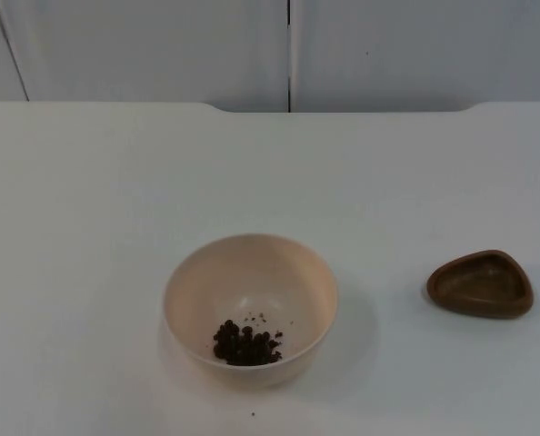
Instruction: Pick up the bowl with the left hand and pour the coffee beans from the cup into the bowl with the right hand.
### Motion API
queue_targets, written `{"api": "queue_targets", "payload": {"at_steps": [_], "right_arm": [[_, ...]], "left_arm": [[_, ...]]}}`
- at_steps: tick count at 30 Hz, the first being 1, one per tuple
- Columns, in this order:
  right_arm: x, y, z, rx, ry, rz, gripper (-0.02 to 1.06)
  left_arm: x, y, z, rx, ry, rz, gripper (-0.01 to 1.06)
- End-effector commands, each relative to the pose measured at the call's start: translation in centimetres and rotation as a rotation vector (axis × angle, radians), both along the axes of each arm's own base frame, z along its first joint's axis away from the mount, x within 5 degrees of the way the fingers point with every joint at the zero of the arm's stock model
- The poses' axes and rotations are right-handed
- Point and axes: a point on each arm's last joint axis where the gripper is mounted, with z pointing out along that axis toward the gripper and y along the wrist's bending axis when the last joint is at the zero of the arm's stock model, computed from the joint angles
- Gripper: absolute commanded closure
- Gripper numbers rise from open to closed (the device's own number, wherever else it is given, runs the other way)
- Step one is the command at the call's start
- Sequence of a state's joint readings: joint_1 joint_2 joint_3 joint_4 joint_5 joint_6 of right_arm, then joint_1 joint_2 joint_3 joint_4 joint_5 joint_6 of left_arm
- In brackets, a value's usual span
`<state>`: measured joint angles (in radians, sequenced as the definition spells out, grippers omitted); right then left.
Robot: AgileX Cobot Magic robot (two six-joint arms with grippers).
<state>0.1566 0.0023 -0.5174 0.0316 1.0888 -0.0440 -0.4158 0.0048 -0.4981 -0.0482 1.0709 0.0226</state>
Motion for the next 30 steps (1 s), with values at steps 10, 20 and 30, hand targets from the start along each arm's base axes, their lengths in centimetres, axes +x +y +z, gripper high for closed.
{"api": "queue_targets", "payload": {"at_steps": [10, 20, 30], "right_arm": [[0.06, 0.07, 0.02, 0.005, -0.011, -0.117, -0.01], [0.06, 0.07, 0.02, 0.005, -0.011, -0.117, -0.01], [0.06, 0.07, 0.02, 0.005, -0.011, -0.117, -0.01]], "left_arm": [[-0.02, 0.05, -0.15, 0.000, 0.003, 0.002, 0.00], [-0.02, 0.05, -0.15, 0.000, 0.003, 0.002, 0.00], [0.00, -0.01, -0.15, 0.000, 0.003, 0.100, 0.00]]}}
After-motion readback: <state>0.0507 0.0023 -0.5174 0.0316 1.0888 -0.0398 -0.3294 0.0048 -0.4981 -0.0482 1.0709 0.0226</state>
